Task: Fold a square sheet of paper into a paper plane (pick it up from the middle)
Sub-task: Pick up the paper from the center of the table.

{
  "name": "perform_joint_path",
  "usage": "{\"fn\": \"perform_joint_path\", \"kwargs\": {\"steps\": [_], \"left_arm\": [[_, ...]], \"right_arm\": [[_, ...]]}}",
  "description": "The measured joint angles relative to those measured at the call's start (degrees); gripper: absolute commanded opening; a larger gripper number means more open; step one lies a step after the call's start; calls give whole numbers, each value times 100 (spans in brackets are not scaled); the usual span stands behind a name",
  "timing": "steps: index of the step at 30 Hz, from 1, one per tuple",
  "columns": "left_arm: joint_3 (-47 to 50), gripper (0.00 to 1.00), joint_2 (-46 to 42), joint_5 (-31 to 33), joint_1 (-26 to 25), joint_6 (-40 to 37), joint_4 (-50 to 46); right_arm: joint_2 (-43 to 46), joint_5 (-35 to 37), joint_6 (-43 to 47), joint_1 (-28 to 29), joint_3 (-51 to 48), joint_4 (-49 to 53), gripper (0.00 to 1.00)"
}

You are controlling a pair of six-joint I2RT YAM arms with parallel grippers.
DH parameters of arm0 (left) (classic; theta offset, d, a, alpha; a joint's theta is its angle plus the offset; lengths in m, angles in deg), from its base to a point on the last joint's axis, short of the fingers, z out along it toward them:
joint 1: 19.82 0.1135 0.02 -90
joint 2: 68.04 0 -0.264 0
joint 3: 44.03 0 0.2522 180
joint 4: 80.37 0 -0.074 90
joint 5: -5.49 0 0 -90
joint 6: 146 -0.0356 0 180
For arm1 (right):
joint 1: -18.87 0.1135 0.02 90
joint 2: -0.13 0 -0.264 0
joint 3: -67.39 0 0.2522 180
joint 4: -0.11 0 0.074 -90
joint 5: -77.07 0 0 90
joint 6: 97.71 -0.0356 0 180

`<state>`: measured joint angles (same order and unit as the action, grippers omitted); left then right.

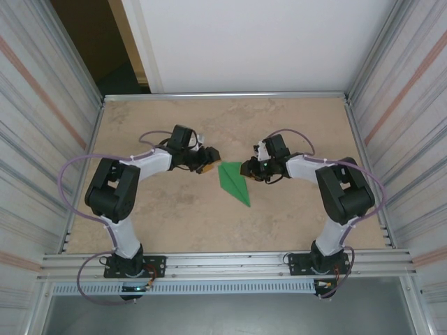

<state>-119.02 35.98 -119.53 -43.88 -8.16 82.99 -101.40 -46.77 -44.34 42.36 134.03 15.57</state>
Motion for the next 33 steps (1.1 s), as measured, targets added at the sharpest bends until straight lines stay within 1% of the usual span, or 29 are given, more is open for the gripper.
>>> {"fn": "perform_joint_path", "kwargs": {"steps": [4, 10, 15, 18, 23, 30, 33], "left_arm": [[81, 53, 0, -96, 0, 76, 116], [83, 53, 0, -120, 2, 155, 295], [83, 54, 0, -120, 11, 155, 299], [83, 54, 0, -120, 11, 157, 299], [83, 54, 0, -120, 11, 157, 299], [85, 54, 0, -127, 11, 157, 302], [96, 54, 0, -138, 11, 155, 317]], "right_arm": [[-275, -245, 70, -17, 96, -63, 23], [-310, -330, 118, -39, 96, -116, 27], [-96, -85, 116, -103, -28, -249, 36], [-31, 85, 133, -107, -28, -256, 36], [-76, 125, 234, -61, -17, -138, 31], [-216, 28, 286, 83, 26, -136, 13], [-214, -48, 280, 81, 24, -223, 9]]}}
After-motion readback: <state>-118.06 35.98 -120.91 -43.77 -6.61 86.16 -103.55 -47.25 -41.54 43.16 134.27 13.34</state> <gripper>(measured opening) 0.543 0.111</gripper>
